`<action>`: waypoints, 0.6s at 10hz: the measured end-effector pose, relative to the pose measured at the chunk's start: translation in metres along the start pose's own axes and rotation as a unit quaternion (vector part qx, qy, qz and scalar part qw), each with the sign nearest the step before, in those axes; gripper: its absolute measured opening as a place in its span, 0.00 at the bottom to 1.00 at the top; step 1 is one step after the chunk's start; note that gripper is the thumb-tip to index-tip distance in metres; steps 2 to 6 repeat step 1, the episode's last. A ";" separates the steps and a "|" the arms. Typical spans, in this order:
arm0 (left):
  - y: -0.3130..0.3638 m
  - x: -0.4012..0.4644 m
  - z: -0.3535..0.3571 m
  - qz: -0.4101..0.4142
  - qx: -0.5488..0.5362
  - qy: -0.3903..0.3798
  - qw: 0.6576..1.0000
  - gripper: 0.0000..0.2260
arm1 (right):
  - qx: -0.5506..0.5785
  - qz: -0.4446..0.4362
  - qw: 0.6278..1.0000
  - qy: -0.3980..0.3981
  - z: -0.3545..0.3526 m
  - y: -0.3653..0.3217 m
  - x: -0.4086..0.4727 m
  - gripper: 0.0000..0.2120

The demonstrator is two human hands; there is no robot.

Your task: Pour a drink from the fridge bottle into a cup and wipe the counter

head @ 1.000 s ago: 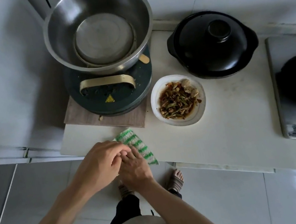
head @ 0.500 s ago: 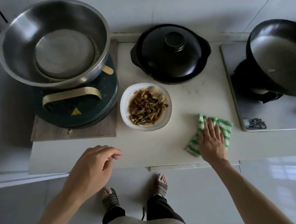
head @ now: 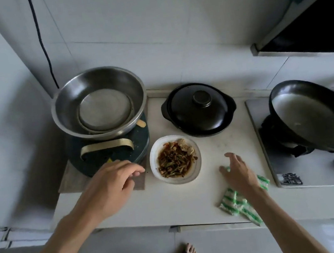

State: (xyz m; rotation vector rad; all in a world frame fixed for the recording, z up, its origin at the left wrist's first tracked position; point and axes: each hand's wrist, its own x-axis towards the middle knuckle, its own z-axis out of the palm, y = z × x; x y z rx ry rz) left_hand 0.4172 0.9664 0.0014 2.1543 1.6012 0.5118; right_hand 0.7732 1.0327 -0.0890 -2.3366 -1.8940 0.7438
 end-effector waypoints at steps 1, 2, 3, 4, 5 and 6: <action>0.013 0.019 -0.032 0.045 0.030 0.064 0.997 0.17 | -0.031 -0.067 0.993 0.095 -0.034 -0.049 -0.019 0.19; 0.013 0.019 -0.032 0.045 0.030 0.064 0.997 0.17 | -0.031 -0.067 0.993 0.095 -0.034 -0.049 -0.019 0.19; 0.013 0.019 -0.032 0.045 0.030 0.064 0.997 0.17 | -0.031 -0.067 0.993 0.095 -0.034 -0.049 -0.019 0.19; 0.013 0.019 -0.032 0.045 0.030 0.064 0.997 0.17 | -0.031 -0.067 0.993 0.095 -0.034 -0.049 -0.019 0.19; 0.013 0.019 -0.032 0.045 0.030 0.064 0.997 0.17 | -0.031 -0.067 0.993 0.095 -0.034 -0.049 -0.019 0.19; 0.013 0.019 -0.032 0.045 0.030 0.064 0.997 0.17 | -0.031 -0.067 0.993 0.095 -0.034 -0.049 -0.019 0.19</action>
